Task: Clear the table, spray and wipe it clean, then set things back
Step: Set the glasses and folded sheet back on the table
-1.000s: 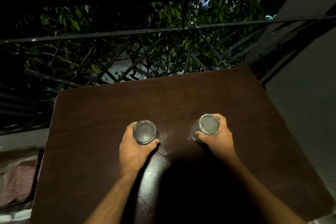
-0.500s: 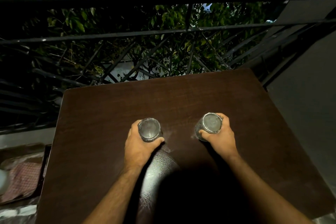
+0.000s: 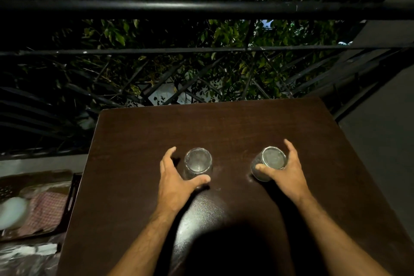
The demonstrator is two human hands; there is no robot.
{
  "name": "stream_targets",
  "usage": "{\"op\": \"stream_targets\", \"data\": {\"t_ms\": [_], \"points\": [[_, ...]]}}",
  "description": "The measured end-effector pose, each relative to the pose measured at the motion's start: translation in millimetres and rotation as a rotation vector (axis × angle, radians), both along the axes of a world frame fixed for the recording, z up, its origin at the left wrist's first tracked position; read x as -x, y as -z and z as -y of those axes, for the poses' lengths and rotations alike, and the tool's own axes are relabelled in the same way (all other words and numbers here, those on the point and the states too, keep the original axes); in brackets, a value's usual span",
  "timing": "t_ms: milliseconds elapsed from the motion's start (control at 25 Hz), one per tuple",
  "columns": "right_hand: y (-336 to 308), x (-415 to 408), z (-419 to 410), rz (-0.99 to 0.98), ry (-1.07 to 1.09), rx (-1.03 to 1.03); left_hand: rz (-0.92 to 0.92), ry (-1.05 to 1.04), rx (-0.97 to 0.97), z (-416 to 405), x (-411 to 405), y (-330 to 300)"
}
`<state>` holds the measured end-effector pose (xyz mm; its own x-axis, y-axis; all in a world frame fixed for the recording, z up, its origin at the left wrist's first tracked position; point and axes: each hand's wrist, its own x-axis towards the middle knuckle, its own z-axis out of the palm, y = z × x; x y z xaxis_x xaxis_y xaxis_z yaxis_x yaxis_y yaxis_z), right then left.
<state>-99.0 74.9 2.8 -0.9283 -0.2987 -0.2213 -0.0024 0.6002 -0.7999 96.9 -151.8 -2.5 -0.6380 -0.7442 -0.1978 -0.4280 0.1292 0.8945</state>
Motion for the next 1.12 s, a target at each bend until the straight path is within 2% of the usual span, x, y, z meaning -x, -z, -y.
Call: {"op": "stream_targets", "data": {"t_ms": [120, 280, 560, 720, 920, 1000, 1120], "points": [[-24, -16, 24, -0.213, 0.026, 0.021, -0.05, -0.055, 0.052, 19, -46, -11], [-43, -79, 91, -0.407, -0.084, 0.137, 0.003, -0.162, 0.083, 48, -136, -17], [-19, -242, 216, -0.404, -0.518, 0.149, 0.137, -0.502, 0.076, 107, -305, 13], [8, -337, 289, -0.292, -0.742, 0.136, 0.187, -0.604, 0.13, 130, -376, 28], [69, -431, 364, 0.016, -0.954, -0.072, 0.214, -0.507, 0.344, 153, -432, 42], [95, -457, 380, 0.08, -0.972, -0.211, 0.305, -0.617, 0.198, 158, -456, 56], [132, -484, 397, 0.156, -0.867, -0.311, 0.398, -0.748, -0.055, 164, -489, 75]]}}
